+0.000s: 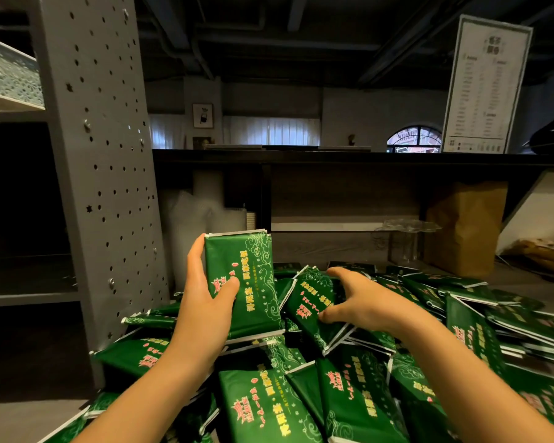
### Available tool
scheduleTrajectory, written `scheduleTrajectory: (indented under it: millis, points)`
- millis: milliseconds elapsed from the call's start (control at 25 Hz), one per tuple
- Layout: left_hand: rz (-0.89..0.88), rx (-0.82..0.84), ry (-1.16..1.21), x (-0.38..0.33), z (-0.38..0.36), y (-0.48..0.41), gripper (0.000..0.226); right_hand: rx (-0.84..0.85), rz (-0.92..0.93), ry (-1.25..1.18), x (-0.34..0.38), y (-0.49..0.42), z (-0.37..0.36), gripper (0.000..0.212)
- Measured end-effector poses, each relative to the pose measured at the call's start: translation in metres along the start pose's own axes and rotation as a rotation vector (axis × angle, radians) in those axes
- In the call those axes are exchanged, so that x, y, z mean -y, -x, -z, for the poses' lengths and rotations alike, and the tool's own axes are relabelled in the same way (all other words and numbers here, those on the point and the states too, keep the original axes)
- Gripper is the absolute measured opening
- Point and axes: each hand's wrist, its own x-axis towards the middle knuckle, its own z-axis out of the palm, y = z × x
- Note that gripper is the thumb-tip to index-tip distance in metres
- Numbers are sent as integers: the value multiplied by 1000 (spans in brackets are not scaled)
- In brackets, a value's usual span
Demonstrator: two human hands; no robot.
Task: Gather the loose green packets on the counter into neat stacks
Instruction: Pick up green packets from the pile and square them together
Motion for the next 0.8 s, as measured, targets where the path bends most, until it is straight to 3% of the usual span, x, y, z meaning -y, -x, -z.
scheduleTrajectory:
  millis: [160,240,360,480,600,800]
  points:
    - [29,-28,24,0,1,-2,53,-22,71,-157,1,0,9,18]
    - [41,-42,25,0,1,-2,52,-93,97,-209,3,1,11,10]
    - [72,-72,31,1,2,-4,55,-259,174,-384,6,4,13,11]
    - [95,-81,29,0,1,-4,57,-366,302,-636,13,11,13,25]
    - [102,-71,47,-2,0,-3,58,-313,426,-736,23,17,3,42]
    - [82,-35,83,-6,-3,0,50,-191,483,-661,41,23,-27,62]
